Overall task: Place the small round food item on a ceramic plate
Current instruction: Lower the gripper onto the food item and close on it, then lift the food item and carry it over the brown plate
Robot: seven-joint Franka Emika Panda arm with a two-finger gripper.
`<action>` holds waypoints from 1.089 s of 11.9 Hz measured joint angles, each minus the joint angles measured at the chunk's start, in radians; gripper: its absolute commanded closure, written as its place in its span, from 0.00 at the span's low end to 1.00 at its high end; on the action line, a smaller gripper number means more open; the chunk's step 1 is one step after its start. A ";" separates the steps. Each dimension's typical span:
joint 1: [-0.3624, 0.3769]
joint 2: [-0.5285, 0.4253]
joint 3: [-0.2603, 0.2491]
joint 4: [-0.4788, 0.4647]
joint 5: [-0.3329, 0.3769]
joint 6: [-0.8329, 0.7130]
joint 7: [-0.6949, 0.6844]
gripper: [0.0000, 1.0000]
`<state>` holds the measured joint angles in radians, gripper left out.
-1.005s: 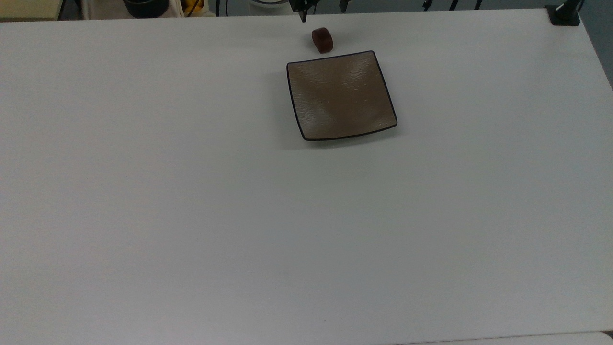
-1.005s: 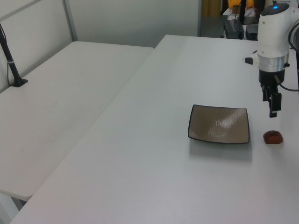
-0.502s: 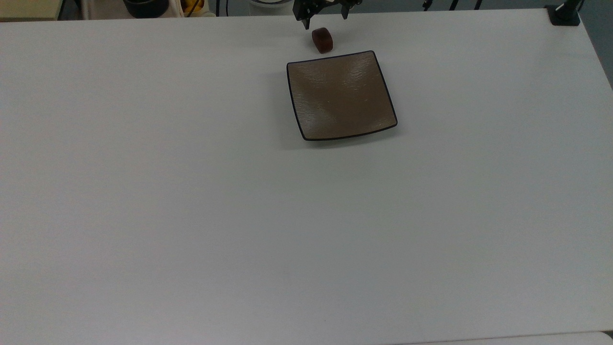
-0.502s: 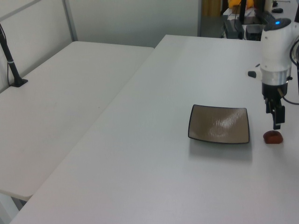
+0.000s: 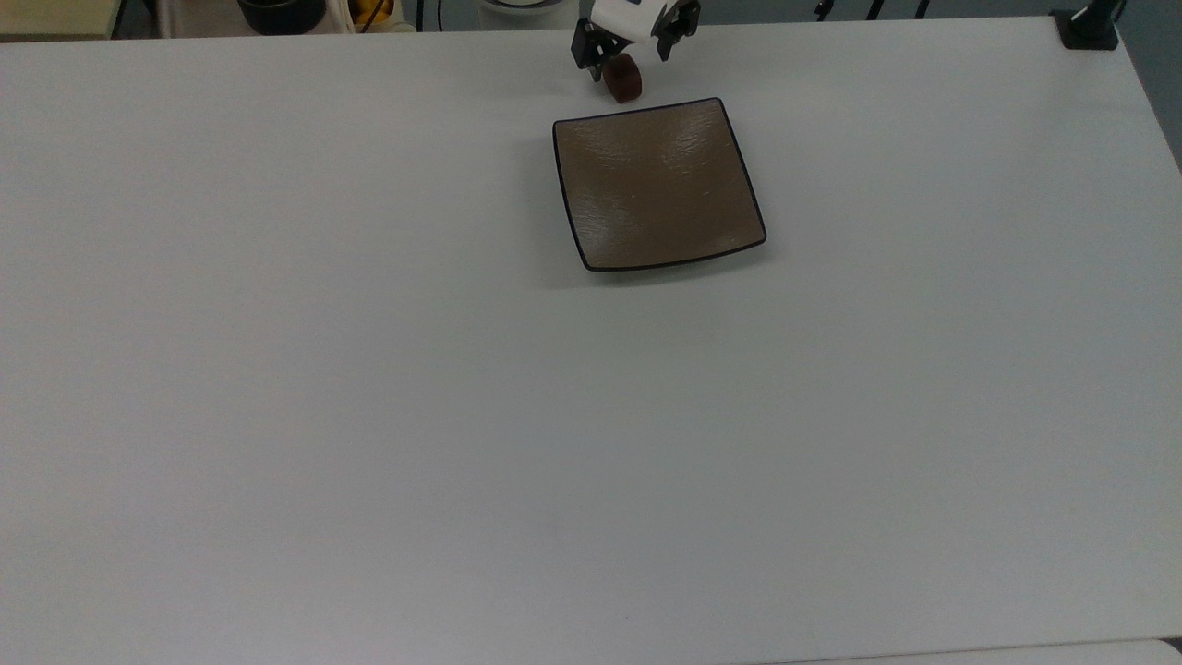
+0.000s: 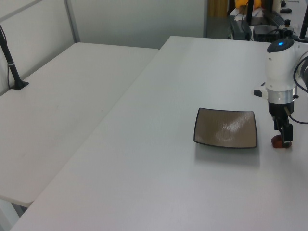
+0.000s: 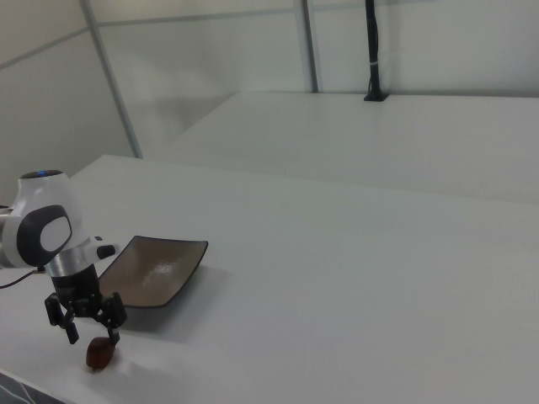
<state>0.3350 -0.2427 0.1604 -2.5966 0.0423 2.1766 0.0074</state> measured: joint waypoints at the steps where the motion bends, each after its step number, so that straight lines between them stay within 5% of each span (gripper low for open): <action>1: 0.000 0.006 0.000 0.000 0.000 0.000 0.000 0.22; 3: 0.000 0.027 0.000 0.000 0.000 0.006 0.000 0.72; 4: 0.000 0.040 0.000 0.000 0.000 0.020 0.000 0.81; 9: 0.000 0.053 0.000 0.007 0.073 0.044 0.000 0.79; 13: -0.004 0.035 -0.002 0.097 0.073 -0.055 0.001 0.74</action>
<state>0.3309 -0.2079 0.1587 -2.4994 0.1156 2.1217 0.0085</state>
